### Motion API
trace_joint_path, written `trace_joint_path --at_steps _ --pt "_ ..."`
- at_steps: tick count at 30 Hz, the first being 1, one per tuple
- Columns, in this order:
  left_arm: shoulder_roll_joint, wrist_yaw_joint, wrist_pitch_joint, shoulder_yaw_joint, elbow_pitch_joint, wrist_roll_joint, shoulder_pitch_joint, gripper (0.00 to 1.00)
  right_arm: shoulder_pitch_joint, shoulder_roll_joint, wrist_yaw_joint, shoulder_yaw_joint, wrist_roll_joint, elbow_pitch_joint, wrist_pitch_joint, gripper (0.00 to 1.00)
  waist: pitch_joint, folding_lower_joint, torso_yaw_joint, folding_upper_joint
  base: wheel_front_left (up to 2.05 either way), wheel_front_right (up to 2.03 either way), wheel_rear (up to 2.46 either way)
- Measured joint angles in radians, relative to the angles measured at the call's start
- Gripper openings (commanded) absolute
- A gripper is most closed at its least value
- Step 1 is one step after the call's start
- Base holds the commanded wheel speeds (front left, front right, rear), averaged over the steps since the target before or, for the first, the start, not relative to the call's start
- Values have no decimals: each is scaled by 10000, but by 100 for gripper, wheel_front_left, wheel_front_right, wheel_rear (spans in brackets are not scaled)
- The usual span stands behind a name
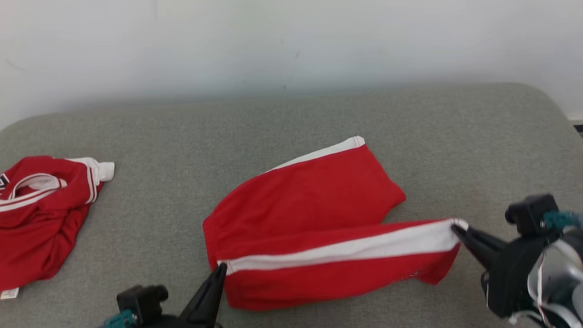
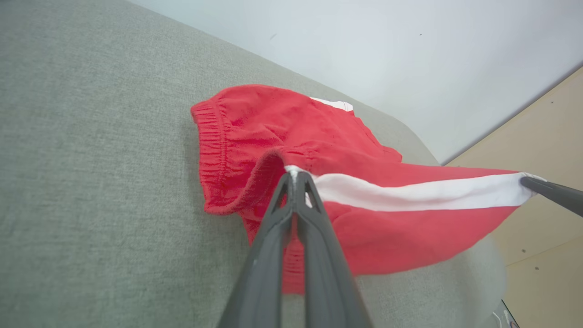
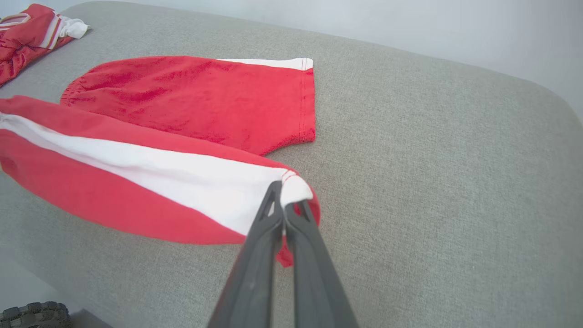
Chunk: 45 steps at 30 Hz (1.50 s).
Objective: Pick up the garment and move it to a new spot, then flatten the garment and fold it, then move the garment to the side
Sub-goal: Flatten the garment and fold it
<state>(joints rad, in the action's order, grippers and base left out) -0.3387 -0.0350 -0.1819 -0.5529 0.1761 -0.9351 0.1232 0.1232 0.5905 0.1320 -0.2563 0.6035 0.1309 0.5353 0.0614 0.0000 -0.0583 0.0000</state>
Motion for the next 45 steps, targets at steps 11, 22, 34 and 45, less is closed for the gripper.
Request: trace_joint_path --at_steps 11,22,34,45 --pt "564 136 188 113 545 230 2271 0 3949 209 -2 -1756 485 -2546 -970 0 1099 1 506 1 0 0 0" --pt "1342 437 -153 263 1557 642 4192 0 6758 -2 0 -2976 637 -4811 -2596 0 2581 3 1176 2 0 0 0" --pt "1779 587 -370 305 2259 815 5004 0 8132 -497 -2 -3519 194 -6840 -3973 0 3322 2 1757 2 0 0 0" --pt "1960 523 -541 203 2677 905 5177 100 8434 -922 -2 -3804 307 -8055 -4610 100 3173 0 1762 2 0 0 0"
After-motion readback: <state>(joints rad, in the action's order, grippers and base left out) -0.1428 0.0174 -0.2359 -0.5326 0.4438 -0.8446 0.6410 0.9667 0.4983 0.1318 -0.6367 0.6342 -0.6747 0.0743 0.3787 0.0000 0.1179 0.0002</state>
